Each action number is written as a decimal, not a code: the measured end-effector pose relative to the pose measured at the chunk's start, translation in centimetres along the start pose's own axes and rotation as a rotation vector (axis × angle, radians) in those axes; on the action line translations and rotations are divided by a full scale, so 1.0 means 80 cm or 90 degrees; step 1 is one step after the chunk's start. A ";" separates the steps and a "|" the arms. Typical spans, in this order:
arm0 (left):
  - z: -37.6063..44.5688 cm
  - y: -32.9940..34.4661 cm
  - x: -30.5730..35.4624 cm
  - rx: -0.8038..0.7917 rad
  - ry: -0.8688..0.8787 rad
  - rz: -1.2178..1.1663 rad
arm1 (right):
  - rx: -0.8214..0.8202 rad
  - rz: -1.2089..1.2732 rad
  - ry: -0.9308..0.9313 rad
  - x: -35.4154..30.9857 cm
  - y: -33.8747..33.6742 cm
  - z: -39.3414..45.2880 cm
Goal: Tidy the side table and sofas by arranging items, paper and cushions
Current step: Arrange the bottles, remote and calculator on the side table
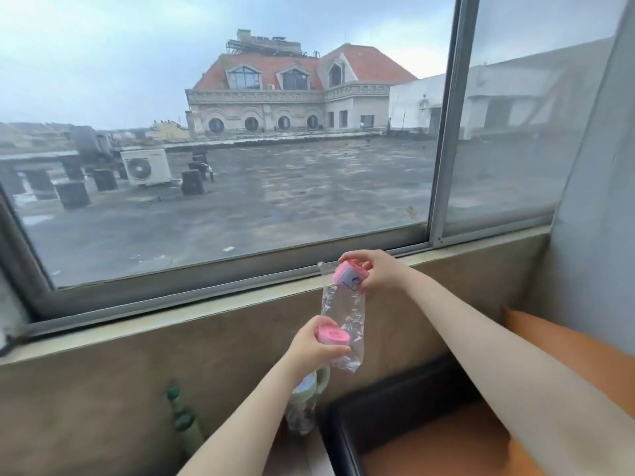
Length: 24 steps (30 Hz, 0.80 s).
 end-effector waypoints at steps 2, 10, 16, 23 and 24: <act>-0.008 -0.021 0.006 0.022 0.013 -0.004 | -0.037 -0.063 -0.005 -0.028 0.009 0.003; -0.028 -0.078 0.022 0.090 0.038 -0.080 | -0.219 -0.086 0.049 -0.107 0.044 0.012; -0.032 -0.101 0.026 0.082 0.055 -0.139 | -0.181 -0.046 -0.002 -0.128 0.048 0.023; -0.040 -0.105 0.030 0.060 0.061 -0.248 | -0.134 -0.110 -0.037 -0.144 0.057 0.030; -0.041 -0.106 0.030 0.061 0.059 -0.282 | -0.135 -0.106 -0.028 -0.147 0.058 0.029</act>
Point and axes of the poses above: each hand's wrist, its own z-axis towards the middle knuckle, its own y-axis out of the palm, x = y × z, the point moved 5 cm from there along z, towards the middle knuckle, and after that the axes turned 6 degrees about z, right-handed, at the moved point
